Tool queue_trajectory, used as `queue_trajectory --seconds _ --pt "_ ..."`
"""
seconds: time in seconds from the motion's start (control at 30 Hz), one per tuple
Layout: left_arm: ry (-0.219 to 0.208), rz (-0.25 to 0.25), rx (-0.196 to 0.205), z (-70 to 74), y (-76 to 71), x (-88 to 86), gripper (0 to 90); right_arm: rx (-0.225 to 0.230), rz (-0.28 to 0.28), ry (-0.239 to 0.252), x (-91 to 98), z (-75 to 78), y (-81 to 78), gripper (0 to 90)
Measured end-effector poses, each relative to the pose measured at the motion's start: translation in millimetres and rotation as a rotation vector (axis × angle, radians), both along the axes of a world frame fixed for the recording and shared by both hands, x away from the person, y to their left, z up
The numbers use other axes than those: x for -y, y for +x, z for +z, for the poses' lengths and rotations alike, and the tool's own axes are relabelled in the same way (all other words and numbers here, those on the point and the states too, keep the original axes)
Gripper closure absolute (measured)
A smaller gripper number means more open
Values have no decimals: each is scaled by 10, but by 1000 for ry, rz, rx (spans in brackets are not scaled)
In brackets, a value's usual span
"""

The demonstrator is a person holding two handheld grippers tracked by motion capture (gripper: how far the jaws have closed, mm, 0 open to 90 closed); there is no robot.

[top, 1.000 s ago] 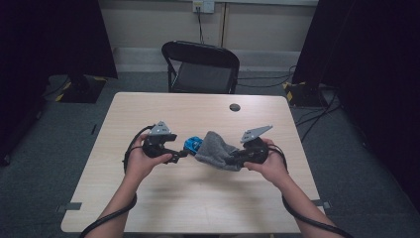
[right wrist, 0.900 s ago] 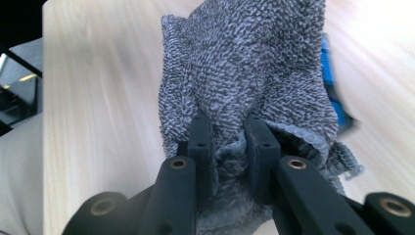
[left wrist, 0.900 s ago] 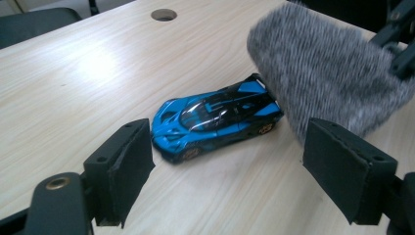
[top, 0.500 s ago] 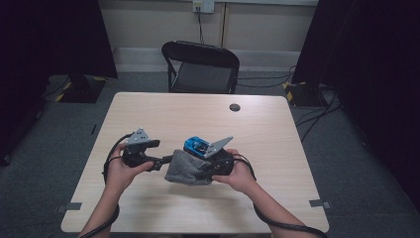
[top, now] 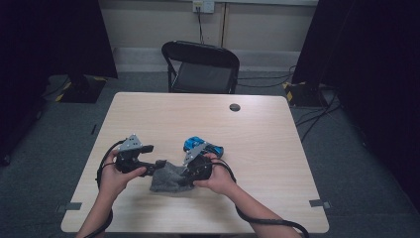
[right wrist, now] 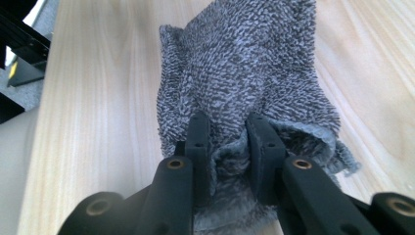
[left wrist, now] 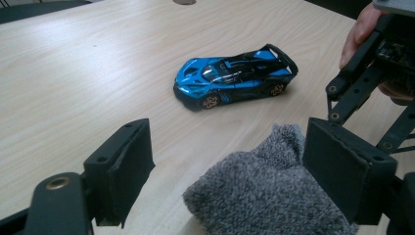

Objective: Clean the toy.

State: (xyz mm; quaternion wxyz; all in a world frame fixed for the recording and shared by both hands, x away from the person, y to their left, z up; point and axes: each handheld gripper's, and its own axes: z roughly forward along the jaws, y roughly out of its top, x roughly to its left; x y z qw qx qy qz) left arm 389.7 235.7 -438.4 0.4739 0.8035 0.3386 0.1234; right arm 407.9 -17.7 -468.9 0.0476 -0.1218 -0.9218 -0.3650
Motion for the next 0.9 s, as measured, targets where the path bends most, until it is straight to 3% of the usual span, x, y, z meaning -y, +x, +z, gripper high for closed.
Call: queue_trajectory --seconds 0.13,0.23,0.3,0.47,0.63,0.7,0.83,0.9 --pt "10 -11 2 -30 -31 -11 193 -1 10 16 -48 -51 -10 681" --pt "-7 -18 12 -35 -39 -11 198 10 16 30 -54 -51 -13 629" --pt "-8 -30 15 -43 -48 -6 202 6 7 37 -43 -25 -8 576" --pt "10 -54 21 -63 -89 18 205 47 -17 37 68 87 24 465" --pt "14 -95 24 -115 -137 87 185 88 -121 90 328 217 162 366" --pt "26 -106 22 -129 -142 107 178 97 -135 90 369 225 196 358" --pt "48 -177 14 -192 -165 229 169 145 -233 72 487 229 355 276" --pt "72 -209 8 -230 -175 280 169 140 -285 84 506 226 450 224"
